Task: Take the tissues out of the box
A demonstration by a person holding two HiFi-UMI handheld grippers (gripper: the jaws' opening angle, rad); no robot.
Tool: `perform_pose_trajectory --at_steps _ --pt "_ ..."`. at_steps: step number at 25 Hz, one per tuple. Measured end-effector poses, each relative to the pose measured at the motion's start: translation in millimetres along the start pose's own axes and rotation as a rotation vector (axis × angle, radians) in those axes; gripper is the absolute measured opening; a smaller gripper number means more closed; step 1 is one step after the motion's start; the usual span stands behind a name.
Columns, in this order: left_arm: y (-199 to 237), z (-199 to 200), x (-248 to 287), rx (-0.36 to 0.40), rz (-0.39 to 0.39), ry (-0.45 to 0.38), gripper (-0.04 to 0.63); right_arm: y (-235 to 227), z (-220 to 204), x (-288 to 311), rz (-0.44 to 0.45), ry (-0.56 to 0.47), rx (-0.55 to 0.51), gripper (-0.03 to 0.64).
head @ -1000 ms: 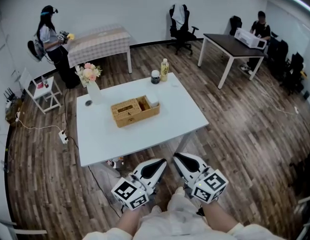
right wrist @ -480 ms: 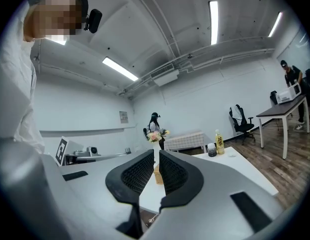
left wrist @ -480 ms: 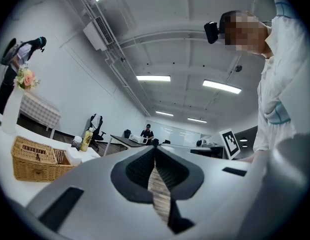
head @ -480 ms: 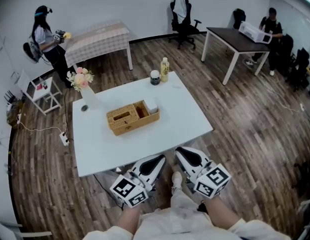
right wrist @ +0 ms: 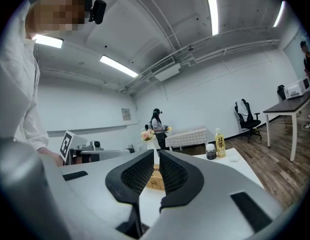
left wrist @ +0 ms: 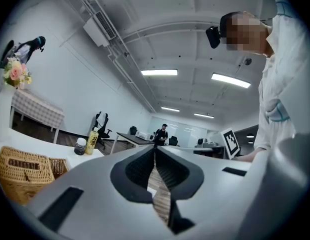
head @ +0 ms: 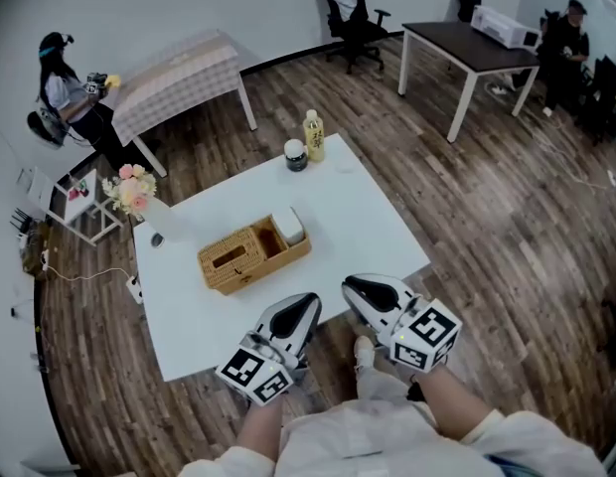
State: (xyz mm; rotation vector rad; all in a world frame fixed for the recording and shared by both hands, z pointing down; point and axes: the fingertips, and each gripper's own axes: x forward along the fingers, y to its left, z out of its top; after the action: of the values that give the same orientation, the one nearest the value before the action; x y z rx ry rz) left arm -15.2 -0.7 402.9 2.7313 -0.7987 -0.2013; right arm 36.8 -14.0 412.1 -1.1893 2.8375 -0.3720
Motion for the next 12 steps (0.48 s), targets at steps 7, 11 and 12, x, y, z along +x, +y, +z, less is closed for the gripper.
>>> perform_pose_trajectory --at_steps 7,11,12 --pt "35 2 40 -0.017 0.072 0.040 0.011 -48 14 20 0.024 0.023 0.006 0.040" --pt "56 7 57 -0.015 0.131 0.044 0.011 -70 20 35 0.050 0.041 0.006 0.040" --pt "63 8 62 -0.016 0.151 0.044 0.011 -76 21 39 0.055 0.045 0.004 0.040"
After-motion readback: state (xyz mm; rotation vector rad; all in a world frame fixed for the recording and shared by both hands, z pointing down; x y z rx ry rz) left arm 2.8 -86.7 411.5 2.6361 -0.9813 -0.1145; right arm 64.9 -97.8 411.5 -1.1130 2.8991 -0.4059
